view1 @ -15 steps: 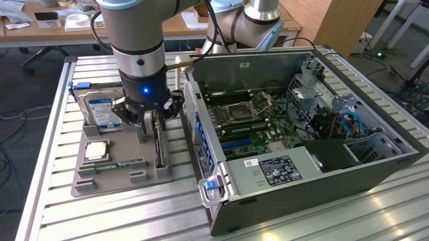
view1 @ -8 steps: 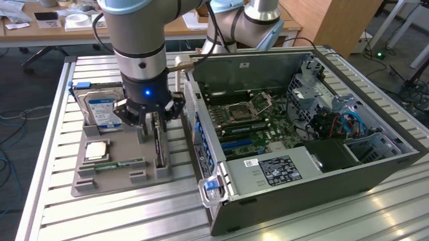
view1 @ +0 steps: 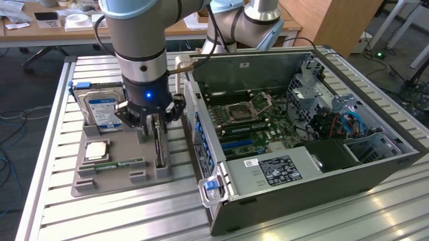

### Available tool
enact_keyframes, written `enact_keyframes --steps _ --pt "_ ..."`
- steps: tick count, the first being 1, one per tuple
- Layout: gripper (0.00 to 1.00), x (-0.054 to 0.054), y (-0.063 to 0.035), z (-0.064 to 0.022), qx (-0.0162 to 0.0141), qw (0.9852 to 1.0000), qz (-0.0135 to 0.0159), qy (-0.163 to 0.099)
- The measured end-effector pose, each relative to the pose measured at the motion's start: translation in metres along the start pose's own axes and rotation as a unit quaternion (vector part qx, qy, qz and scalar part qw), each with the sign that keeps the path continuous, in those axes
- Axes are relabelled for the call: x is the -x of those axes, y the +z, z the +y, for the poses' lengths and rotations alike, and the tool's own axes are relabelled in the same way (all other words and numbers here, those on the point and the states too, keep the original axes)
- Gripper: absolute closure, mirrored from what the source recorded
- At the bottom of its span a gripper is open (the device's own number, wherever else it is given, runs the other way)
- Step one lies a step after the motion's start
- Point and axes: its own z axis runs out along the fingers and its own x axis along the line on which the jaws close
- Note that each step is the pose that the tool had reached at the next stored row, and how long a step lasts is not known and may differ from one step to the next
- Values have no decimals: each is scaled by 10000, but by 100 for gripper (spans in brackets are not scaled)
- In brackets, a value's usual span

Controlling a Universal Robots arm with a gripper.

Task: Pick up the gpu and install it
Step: 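Pick up the gpu and move the gpu toward the slot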

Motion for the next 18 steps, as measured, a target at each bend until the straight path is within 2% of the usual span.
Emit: enact_keyframes --steps 2,3,4,5,18 --pt "53 0 24 0 0 10000 -1 0" --pt "53 1 90 13 -8 10000 1 1" --pt "53 6 116 21 -46 10000 -1 -1" --pt "53 12 134 26 -133 9999 -1 -4" --pt "53 20 198 26 -139 9999 -3 -4"
